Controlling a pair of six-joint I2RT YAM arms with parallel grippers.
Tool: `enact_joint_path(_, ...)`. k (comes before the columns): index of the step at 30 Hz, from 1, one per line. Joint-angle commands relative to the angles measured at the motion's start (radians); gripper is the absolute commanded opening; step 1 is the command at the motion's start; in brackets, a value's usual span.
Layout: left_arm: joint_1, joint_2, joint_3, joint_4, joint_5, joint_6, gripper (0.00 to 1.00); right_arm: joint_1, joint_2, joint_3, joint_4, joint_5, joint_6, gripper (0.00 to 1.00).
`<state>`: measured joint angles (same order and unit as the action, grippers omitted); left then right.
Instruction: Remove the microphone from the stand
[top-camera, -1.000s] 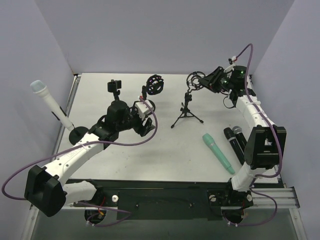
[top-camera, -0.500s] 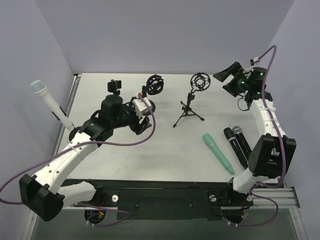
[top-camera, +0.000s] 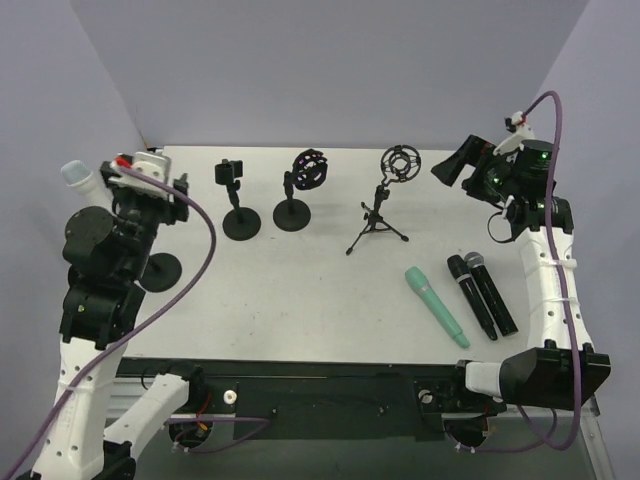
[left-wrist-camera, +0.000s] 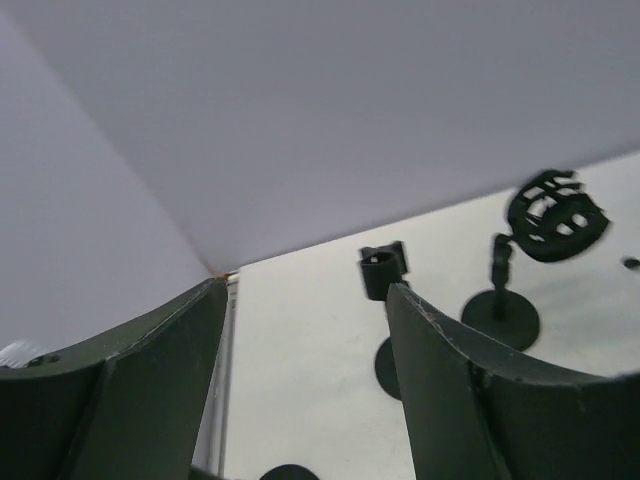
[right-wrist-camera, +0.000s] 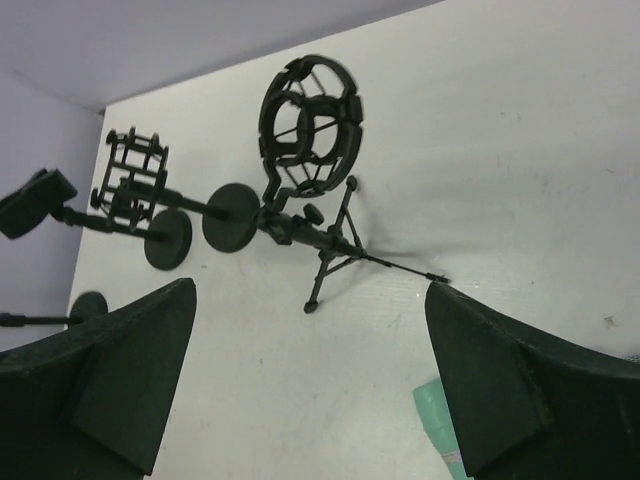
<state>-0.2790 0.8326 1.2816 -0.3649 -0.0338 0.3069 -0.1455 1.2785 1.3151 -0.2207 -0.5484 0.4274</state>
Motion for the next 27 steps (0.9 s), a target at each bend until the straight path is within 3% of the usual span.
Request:
enact_joint_path(1,0.140,-0.068,0.030,0.038,-0.285,-0.147,0.76,0.113,0.004,0.136,-0.193,0.054,-0.212,0.92)
enact_joint_path(4,0.211,-0.122,-0.026,0.041,-0.345,-0.193,0.76,0.184,0.024,0.194,-0.241,0.042,-0.243,0.92)
enact_joint_path(8,0.386,-0.156,-0.097,0.034,-0.366,-0.290,0.73,0.213,0.042,0.228,-0.255,0.030,-0.233,0.92)
enact_joint_path(12,0.490,-0.161,-0.132,0.014,-0.390,-0.400,0.70,0.230,0.050,0.216,-0.249,0.008,-0.223,0.92)
enact_joint_path(19,0.509,-0.132,-0.249,0.150,-0.364,-0.362,0.68,0.250,0.065,0.219,-0.217,-0.018,-0.193,0.91)
enact_joint_path(27,0.509,0.014,-0.263,0.319,-0.383,-0.359,0.62,0.248,0.062,0.208,-0.200,-0.039,-0.185,0.90)
